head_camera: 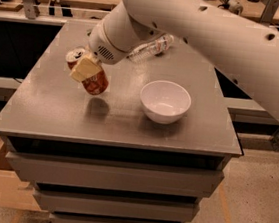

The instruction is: Knock coke can over

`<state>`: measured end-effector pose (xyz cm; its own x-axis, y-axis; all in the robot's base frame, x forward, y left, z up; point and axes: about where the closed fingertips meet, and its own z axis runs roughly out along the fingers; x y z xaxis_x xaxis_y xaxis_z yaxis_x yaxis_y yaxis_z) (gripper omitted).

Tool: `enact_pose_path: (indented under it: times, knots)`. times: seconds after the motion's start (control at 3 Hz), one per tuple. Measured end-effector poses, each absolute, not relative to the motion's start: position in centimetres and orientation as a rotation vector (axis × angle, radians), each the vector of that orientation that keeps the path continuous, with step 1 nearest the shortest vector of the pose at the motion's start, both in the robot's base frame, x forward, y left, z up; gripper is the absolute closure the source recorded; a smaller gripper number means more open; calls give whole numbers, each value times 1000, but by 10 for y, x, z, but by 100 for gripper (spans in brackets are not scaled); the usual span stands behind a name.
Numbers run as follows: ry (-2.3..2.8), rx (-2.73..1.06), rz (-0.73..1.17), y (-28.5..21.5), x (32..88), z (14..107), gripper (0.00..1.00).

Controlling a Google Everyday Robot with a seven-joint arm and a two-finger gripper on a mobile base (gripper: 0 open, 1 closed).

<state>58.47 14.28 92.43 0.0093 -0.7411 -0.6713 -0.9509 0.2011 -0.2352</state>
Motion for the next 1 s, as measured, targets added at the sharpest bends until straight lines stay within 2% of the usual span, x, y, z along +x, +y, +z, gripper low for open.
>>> enact_pose_path:
  times: [0.33, 1.0]
  knots:
    - [1842, -1746, 202, 131, 595, 912, 100]
    - [1865, -2107, 75, 136, 596, 879, 100]
